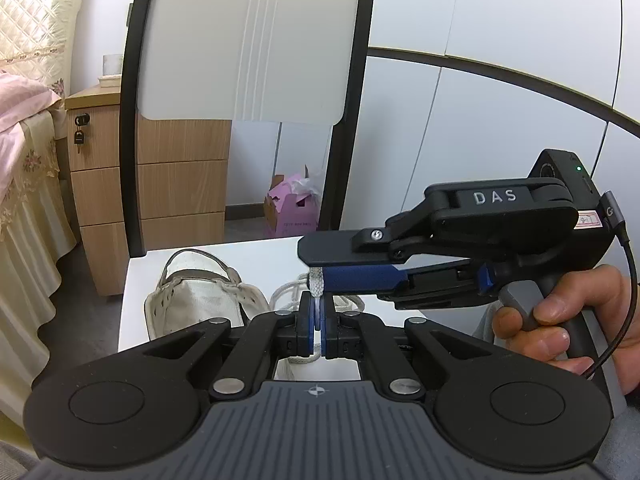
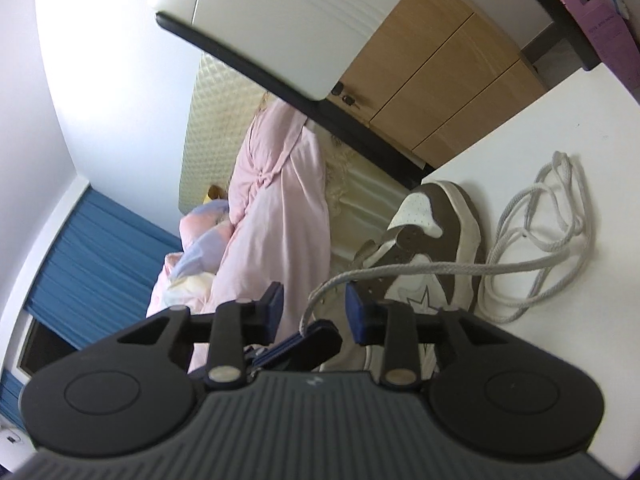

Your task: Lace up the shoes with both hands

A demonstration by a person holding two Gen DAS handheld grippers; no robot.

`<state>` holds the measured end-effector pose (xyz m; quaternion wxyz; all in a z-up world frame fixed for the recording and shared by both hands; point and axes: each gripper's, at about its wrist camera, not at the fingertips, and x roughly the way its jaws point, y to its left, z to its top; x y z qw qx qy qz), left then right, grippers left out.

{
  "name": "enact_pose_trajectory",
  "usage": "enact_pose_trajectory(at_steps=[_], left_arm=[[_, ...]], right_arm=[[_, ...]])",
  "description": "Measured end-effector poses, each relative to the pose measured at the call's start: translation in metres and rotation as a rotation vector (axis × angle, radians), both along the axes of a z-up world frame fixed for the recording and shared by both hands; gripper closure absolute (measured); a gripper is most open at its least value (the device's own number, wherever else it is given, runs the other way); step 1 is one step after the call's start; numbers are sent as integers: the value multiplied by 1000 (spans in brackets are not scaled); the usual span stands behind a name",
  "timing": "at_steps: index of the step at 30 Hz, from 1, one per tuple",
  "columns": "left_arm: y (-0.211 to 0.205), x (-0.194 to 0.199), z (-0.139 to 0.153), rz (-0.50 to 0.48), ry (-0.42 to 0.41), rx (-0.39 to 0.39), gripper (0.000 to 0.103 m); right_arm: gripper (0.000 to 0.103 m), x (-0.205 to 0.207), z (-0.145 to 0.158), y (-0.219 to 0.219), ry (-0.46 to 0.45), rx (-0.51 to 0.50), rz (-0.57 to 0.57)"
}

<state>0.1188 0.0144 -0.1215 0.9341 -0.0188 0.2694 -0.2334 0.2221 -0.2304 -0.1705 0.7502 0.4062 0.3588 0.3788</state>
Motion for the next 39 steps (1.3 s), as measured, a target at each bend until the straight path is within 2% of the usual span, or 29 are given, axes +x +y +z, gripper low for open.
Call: enact_pose_trajectory(at_steps=[2,14,20,21,23,25,30,33,34,37,39], left_arm=[[0,0,0,6,1,5,99],[-1,0,-1,-5,-1,13,99],[1,-1,-1,-6,-6,8,100],[1,-1,-1,-5,-6,7,100],[2,-2,0,-6,-10,2,100],[1,-2,0,-7,-11,6,100],[0,-2,-1,-11,-9,16,100],[0,-1,-1,-10,-5,18,100],[0,-1,-2,-10,0,19,100],[-1,0,-2,-9,7,26,99],[-1,0,-2,-7,10,28,99]], right_arm=[[94,0,1,2,-11,-19,7],[97,2,-5,-3,13,-7,-33],[92,2,-6,-5,28,14,-33],[89,2,-6,-6,34,22,-30],[77,3,-7,-7,44,34,-25],[70,2,-6,-7,46,30,-19],[70,2,-5,-4,44,14,-8],[80,2,-5,0,45,-13,13],[89,2,-6,1,49,-17,19],[100,2,-8,1,55,-25,20],[100,3,-9,-1,64,-18,6]])
